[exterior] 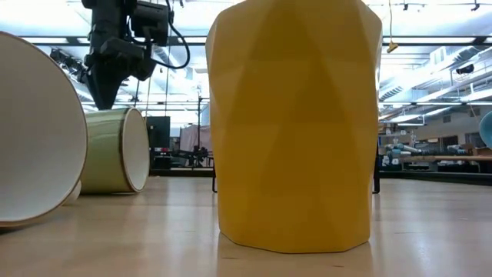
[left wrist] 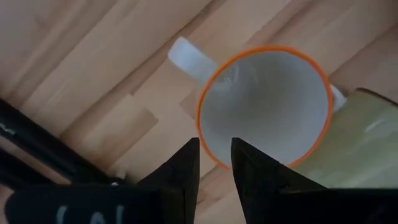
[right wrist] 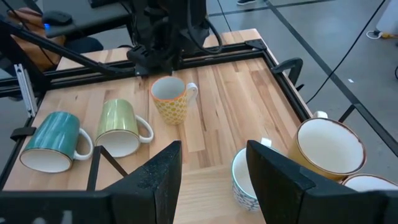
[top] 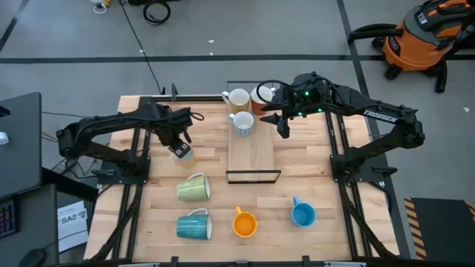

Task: Place coffee mugs
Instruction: Put the yellow patterned mug on the shelf

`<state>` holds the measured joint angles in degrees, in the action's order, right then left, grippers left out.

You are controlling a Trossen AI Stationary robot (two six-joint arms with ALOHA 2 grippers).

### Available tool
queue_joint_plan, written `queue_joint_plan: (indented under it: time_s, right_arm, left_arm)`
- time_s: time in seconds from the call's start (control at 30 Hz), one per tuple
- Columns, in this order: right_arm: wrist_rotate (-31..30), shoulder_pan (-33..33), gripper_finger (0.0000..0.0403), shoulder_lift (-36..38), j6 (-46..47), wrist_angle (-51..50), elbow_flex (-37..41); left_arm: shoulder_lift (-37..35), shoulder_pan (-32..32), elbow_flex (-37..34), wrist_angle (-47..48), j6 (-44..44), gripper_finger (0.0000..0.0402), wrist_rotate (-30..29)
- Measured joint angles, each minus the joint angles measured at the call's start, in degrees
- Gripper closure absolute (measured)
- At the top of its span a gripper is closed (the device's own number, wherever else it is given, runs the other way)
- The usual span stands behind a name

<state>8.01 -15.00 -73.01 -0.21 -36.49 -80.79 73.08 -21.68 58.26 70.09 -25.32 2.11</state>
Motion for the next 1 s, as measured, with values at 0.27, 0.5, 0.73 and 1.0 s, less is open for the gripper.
queue_joint_plan:
  time_s: [0.27, 0.5, 0.73, 1.0]
  right_arm:
    - [0.0, 0.0, 0.0217, 0.0, 0.0, 0.0, 0.0]
    - [0.0, 0.0, 0.0218, 0.0, 0.0, 0.0, 0.0]
    - [0.0, 0.0, 0.0217, 0.0, 0.0, 0.0, 0.0]
    - [0.0, 0.0, 0.0218, 0.0, 0.0, 0.0, 0.0]
  left_arm:
    - [0.0, 0.0, -4.0, -3.3, 0.0, 0.0303, -0.5]
    - [0.0, 0.0, -8.2, -7.6, -2.2, 0.0304, -0.5]
    - [0.0, 0.0, -8.5, -9.7, -1.6, 0.0359, -0.7]
    - [0.1, 0.0, -7.1, -12.2, 9.3, 0.0381, -0.9]
